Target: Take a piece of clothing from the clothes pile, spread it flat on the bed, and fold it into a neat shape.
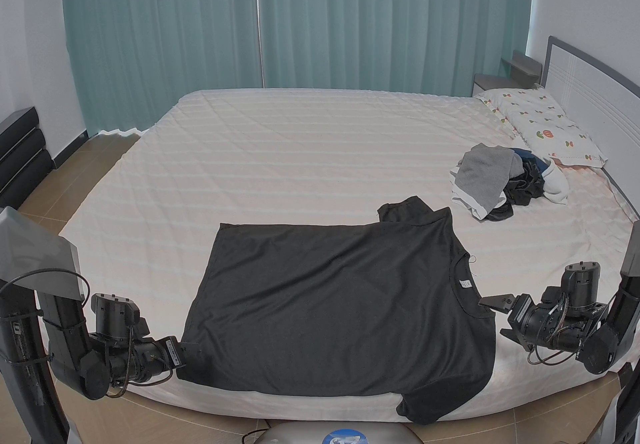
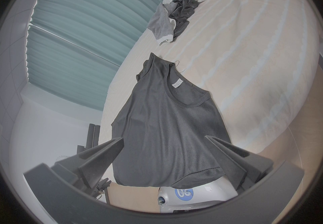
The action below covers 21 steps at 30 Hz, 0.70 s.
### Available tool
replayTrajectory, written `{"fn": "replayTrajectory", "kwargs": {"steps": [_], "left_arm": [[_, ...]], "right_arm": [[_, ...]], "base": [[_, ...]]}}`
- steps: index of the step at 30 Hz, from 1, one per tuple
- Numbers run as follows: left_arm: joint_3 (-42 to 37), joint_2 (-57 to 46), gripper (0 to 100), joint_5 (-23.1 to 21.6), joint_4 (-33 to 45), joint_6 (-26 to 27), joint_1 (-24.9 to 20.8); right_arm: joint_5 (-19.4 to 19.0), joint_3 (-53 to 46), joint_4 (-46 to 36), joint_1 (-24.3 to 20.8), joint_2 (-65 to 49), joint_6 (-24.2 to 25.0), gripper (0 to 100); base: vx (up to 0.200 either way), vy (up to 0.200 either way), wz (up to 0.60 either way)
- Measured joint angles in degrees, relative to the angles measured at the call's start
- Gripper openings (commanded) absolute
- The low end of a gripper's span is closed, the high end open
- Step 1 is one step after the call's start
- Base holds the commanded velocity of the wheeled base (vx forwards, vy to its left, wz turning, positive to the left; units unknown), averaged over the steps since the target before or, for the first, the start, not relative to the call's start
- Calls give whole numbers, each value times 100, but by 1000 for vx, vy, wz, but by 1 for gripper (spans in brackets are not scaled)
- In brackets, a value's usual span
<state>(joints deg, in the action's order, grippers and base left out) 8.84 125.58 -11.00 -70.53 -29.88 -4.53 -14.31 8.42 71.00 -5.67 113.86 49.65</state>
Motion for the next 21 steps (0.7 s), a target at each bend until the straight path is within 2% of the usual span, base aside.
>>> {"fn": "replayTrajectory", "kwargs": {"steps": [7,21], "left_arm": [[-140,293,100,-110,-207,957,5],[-199,1042,100,-134,-1035,1270,-117]], "right_arm": [[0,-5,0,0,11,0,100],[-5,4,0,-11,17,0,100]], "base": [[0,0,0],[0,0,0]]}}
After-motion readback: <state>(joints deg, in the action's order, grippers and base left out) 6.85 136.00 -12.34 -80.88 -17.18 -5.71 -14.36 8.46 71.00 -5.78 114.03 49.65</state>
